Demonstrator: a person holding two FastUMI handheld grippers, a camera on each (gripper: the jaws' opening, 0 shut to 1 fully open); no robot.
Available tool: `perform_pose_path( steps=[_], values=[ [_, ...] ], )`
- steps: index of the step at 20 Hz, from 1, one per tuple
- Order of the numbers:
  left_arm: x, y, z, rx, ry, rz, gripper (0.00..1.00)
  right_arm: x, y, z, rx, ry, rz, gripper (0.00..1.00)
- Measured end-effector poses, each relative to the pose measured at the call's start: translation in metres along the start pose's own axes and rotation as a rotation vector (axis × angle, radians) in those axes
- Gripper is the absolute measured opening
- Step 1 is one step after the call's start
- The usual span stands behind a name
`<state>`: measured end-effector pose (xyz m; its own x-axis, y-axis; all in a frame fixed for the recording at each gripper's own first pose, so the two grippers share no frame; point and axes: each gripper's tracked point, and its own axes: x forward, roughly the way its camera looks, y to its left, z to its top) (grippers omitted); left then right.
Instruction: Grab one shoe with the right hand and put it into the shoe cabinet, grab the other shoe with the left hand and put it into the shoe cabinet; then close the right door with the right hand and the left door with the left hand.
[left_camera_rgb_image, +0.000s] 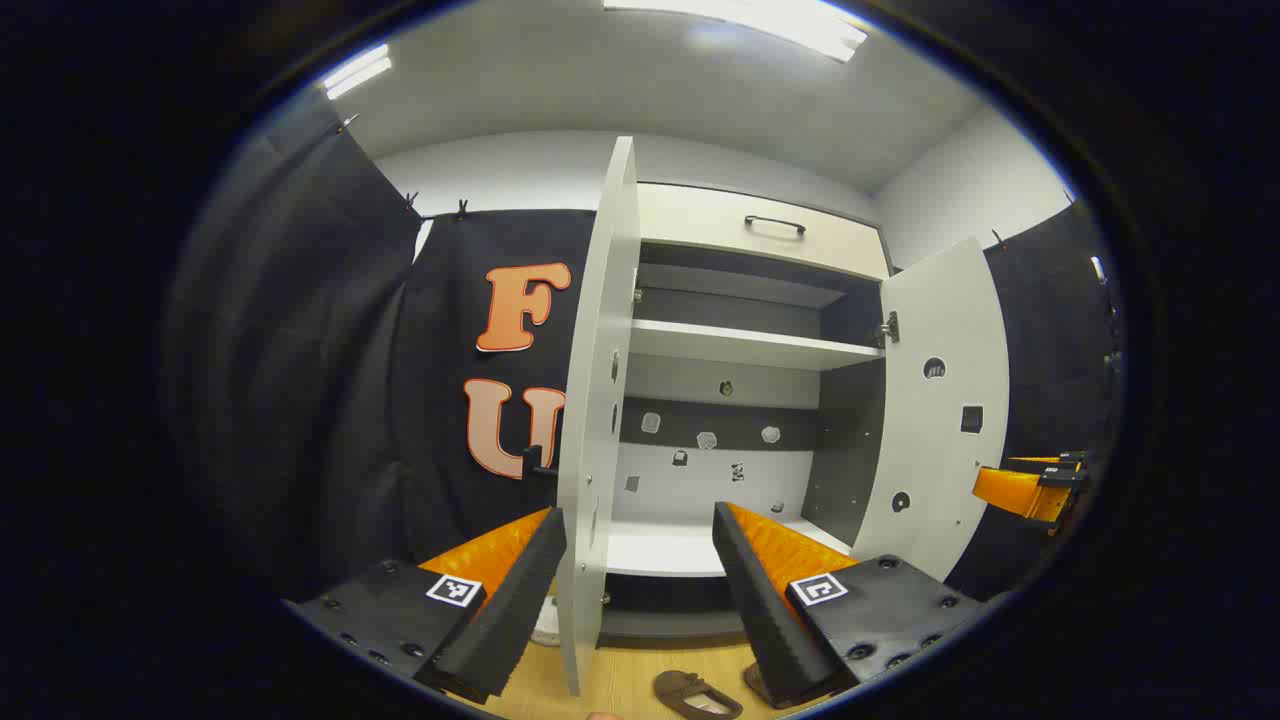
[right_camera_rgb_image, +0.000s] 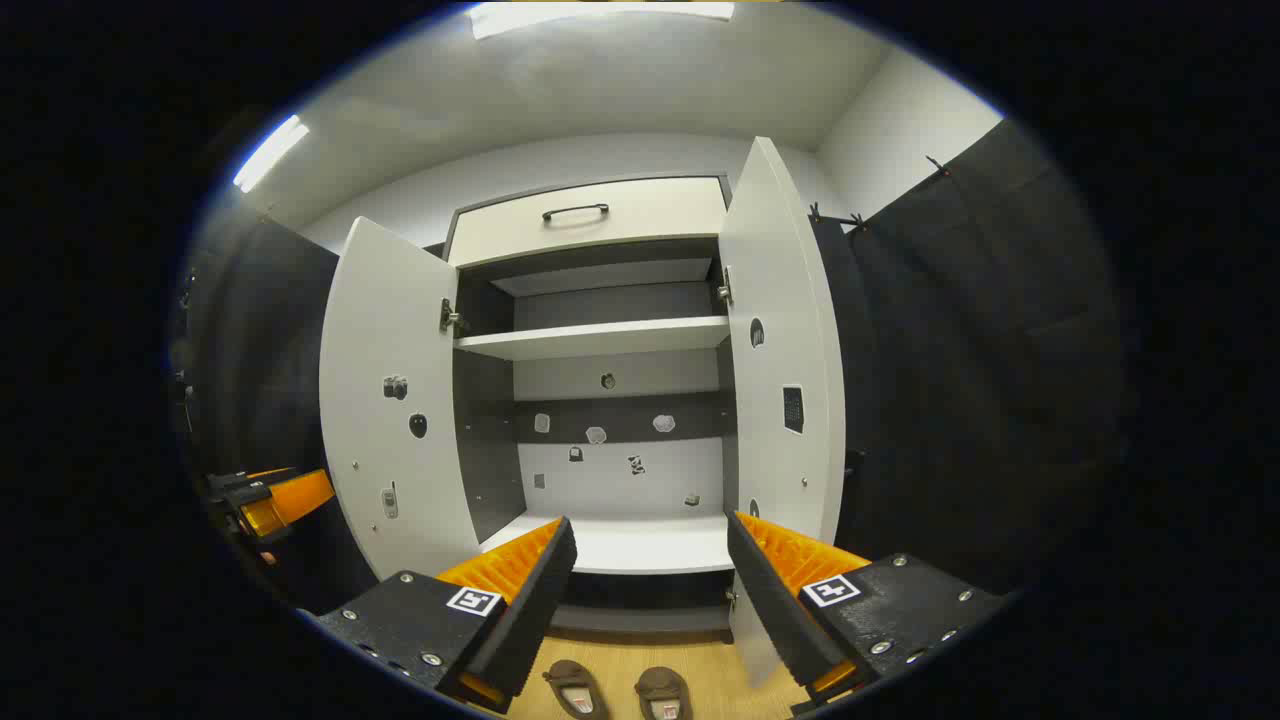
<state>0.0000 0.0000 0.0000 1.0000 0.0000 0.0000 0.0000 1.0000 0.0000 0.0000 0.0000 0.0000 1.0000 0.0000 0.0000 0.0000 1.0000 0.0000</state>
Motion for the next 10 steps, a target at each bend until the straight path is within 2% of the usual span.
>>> perform_pose_path(
  steps=[3,7,10],
  values=[
    [-0.001,-0.002,0.0,0.01,-0.001,-0.008,0.99,0.0,-0.002,-0.001,0.001,0.0,-0.01,0.94],
    [0.0,-0.006,0.002,0.02,-0.003,-0.021,0.93,0.003,-0.004,-0.007,0.001,0.007,-0.016,0.93],
    [0.002,-0.008,0.0,0.021,0.002,-0.028,0.93,0.005,-0.005,-0.014,-0.001,0.019,-0.019,0.94]
  ],
)
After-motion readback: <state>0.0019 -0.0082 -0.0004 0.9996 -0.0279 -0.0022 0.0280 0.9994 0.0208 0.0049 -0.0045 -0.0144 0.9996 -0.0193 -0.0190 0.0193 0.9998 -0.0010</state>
